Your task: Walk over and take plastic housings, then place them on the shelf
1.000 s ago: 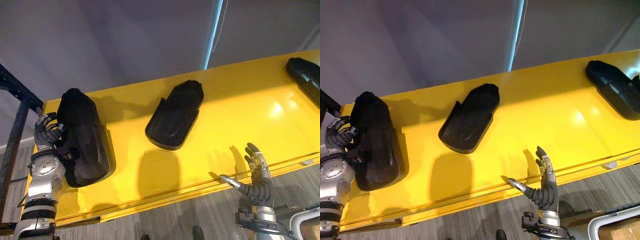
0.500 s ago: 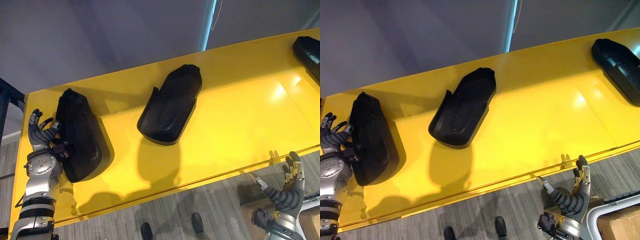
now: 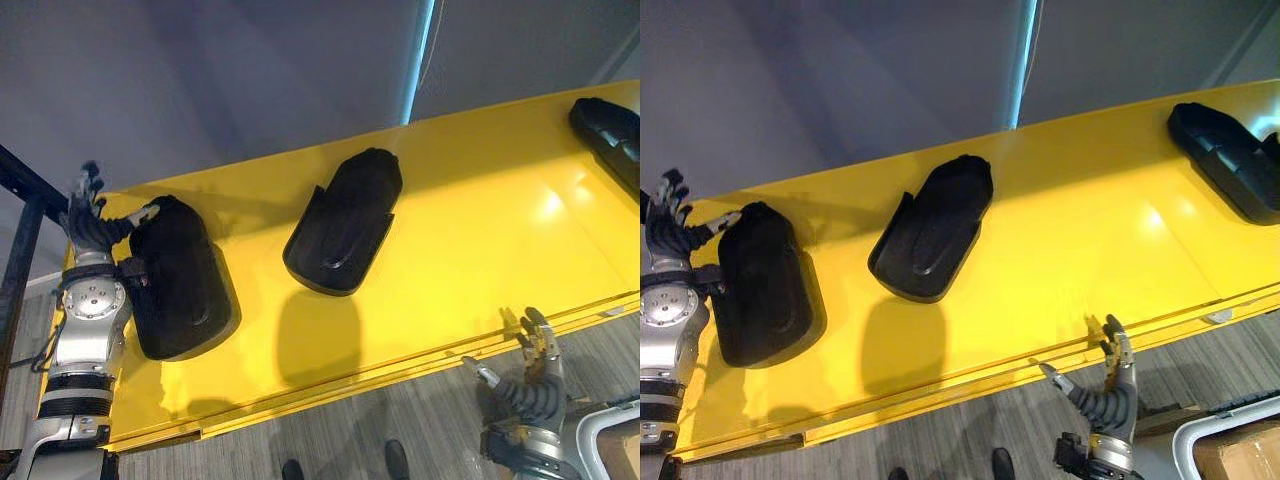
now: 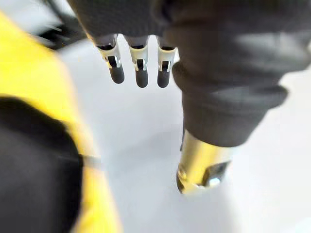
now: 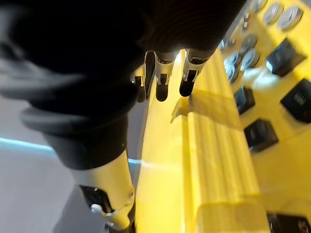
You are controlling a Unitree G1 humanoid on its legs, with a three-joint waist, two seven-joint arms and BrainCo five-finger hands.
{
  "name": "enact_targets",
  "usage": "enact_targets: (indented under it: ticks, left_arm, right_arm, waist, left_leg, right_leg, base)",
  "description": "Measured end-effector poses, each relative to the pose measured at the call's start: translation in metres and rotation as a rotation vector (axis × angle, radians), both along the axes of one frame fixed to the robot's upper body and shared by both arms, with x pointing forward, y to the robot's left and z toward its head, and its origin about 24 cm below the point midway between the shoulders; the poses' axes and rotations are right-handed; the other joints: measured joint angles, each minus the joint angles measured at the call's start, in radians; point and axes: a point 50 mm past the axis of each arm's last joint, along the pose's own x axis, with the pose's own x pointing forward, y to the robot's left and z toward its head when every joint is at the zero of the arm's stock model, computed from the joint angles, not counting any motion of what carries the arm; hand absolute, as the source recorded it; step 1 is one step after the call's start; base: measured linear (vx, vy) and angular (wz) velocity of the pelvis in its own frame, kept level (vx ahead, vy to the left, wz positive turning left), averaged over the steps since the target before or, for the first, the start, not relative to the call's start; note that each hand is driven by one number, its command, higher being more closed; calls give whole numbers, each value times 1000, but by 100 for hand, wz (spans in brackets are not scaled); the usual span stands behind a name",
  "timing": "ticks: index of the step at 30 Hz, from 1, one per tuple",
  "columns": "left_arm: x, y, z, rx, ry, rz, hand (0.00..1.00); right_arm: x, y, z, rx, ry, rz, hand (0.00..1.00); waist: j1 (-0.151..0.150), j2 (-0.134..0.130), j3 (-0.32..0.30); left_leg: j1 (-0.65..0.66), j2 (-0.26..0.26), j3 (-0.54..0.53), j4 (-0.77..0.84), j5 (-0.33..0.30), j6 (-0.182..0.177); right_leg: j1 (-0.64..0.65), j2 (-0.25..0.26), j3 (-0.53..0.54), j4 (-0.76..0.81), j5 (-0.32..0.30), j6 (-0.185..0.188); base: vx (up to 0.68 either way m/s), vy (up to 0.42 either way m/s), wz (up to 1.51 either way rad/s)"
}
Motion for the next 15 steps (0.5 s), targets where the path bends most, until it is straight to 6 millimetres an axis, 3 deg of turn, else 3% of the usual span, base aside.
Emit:
enact_targets:
  ticks: [3,4,7,11,15]
  left_arm:
    - [-24,-41,-2,-37,-186,-111,0]
    - [-32,-50,-9,-68,-210,-139,100]
    - [-60,-82,-48,-238,-200,-238,100]
    - [-88,-124,-110,-393,32,-371,100]
    - [-107,-146,-133,-452,153,-460,100]
  right_arm:
    - [1,1,-5,1,23,18,0]
    - [1,2,-5,1,21,23,0]
    - [2,5,-4,2,19,41,0]
    - [6,15,-3,7,12,103,0]
    - [8,24,-3,6,11,162,0]
  waist:
    - [-2,1,-46]
    - [-3,2,-68]
    - [-2,5,-100]
    - [17,9,-139]
    - [25,10,-161]
  left_leg:
    - [31,-1,-7,-12,0,0]
    - [30,-1,-8,-13,0,0]
    - [45,0,-28,-16,0,0]
    - [43,-1,-46,-17,1,-1]
    - [35,-1,-56,-17,2,-1]
  right_leg:
    - [36,-1,-6,-14,0,0]
    - [36,-1,-7,-15,0,0]
    - [67,-3,-26,-26,-1,1]
    - [76,-5,-41,-30,-1,2]
    - [78,-7,-54,-30,-3,5]
  base:
    - [32,17,7]
    - [38,11,7]
    - [22,5,16]
    - [-21,4,13]
    - [-29,4,12]
